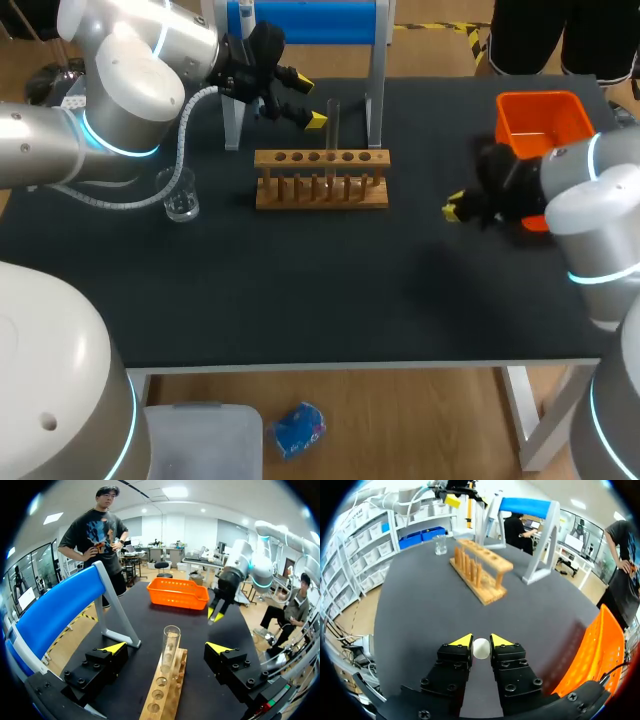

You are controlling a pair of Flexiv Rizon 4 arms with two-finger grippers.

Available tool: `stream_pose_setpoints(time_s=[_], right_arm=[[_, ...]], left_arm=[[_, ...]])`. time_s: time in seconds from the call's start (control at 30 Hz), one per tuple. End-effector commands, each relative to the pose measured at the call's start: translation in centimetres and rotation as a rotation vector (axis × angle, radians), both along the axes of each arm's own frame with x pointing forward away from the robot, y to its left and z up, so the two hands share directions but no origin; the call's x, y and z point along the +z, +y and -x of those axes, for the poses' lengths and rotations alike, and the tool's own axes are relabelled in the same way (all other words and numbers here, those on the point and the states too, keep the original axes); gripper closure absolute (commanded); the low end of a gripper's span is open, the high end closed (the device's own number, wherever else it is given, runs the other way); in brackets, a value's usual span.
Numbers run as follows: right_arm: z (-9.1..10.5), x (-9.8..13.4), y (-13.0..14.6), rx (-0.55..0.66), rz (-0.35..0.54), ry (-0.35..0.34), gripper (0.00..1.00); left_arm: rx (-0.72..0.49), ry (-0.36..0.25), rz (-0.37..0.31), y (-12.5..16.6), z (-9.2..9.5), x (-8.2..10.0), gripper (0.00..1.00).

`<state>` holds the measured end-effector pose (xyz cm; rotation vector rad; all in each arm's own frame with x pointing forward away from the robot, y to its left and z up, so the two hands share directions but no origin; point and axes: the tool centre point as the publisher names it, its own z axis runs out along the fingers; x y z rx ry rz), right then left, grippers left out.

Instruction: Invert the test tube, pick up the pipette, mount the tip to pipette, aspirate from beaker and dispense into the tube, eject the tip, return the pipette, and cap with the stopper.

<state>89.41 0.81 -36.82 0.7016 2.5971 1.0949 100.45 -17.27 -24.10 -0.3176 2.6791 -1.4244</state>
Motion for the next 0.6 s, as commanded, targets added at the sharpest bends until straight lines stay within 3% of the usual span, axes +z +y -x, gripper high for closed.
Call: stream_pose_setpoints(time_s=[0.03, 0.3, 0.6], right_arm=[[-0.4, 3.7, -0.6, 0.071, -0.017, 0.038, 1.0], [-2.4, 8.9, 1.5, 0.18, -0.03, 0.005, 1.0], [-5.4, 13.1, 4.6, 0.263, -0.026, -0.023, 1.0]], left_arm=[[-0.002, 0.005, -0.004, 0.0, -0.1, 0.1, 0.0], [-0.002, 0.005, -0.004, 0.0, -0.1, 0.1, 0.0], [-0.002, 0.005, -0.004, 0.0, -0.1, 0.1, 0.0]])
